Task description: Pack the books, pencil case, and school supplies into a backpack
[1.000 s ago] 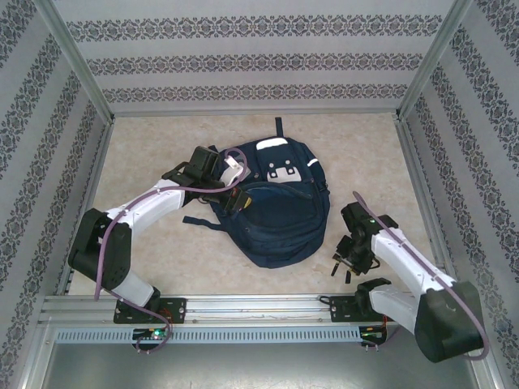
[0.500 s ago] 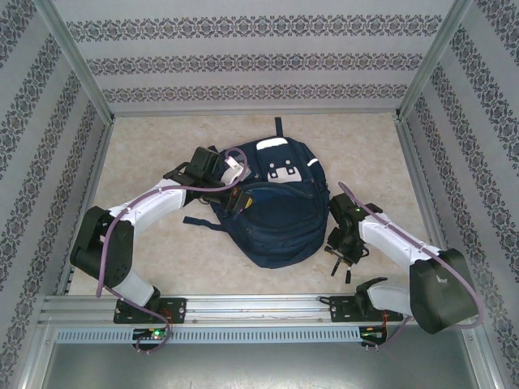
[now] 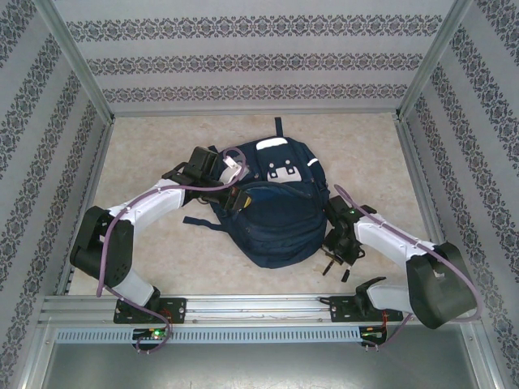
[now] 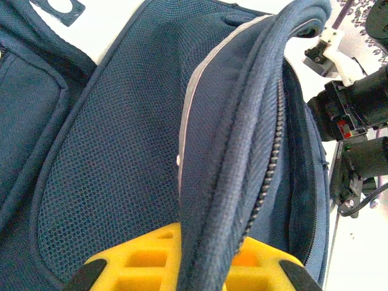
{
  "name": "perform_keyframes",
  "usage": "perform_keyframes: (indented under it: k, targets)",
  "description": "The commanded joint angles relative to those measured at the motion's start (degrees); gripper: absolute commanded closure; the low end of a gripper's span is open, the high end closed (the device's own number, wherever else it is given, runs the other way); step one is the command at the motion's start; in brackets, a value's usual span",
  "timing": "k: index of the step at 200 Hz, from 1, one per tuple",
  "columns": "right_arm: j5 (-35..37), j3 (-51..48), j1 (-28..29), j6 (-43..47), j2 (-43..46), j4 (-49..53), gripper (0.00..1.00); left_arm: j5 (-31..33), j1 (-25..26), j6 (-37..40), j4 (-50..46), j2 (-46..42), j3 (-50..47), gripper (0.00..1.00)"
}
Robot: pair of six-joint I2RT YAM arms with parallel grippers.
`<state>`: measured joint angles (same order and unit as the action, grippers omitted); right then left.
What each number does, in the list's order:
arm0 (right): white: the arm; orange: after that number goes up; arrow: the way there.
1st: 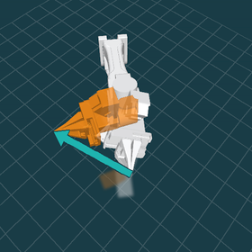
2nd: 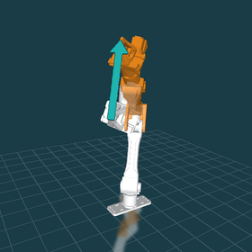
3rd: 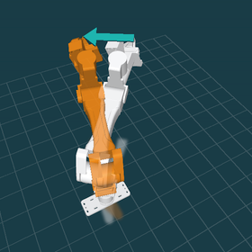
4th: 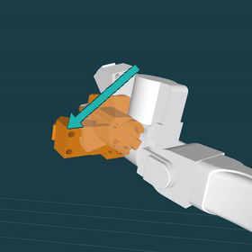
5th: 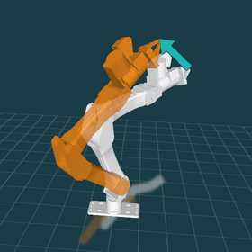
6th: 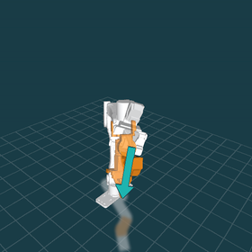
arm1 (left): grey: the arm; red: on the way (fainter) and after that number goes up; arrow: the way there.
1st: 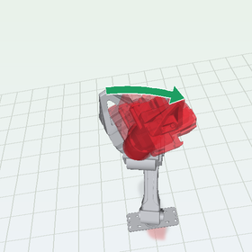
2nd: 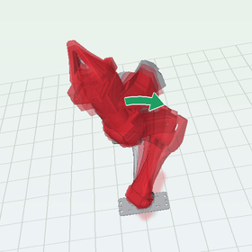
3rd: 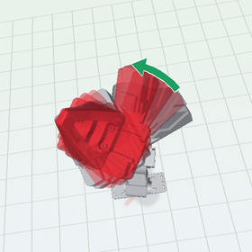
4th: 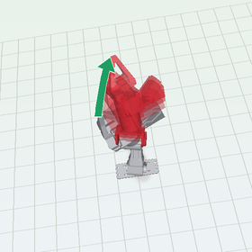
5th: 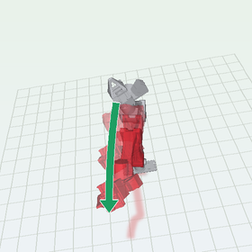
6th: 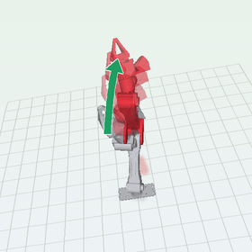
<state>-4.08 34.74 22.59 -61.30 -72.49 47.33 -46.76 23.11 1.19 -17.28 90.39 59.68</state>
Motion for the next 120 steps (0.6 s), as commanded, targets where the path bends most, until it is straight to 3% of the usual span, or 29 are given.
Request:
perform_keyframes:
  k: [1,27,57,109,120]
  targets:
    - [0.14,6.28,1.50,2.83,3.76,1.91,0.93,-3.29,-1.37,-2.20,3.46,0.14,0.07,1.00]
    - [-2.96,15.97,3.67,0.51,7.27,4.45,0.93,-3.86,-1.40,-3.21,4.04,0.23,0.15,1.00]
    - [-11.87,19.39,5.41,-13.04,5.22,-5.60,0.93,-4.56,-1.39,-5.24,6.64,-0.38,-0.71,1.00]
    - [-6.31,20.29,10.54,-32.09,-2.39,-22.69,0.87,-6.88,-1.35,-12.31,14.57,-1.47,-3.27,1.00]
    - [-5.93,20.20,10.32,-33.03,-3.32,-25.93,0.78,-7.03,-1.33,-12.79,15.25,-1.78,-3.98,1.00]
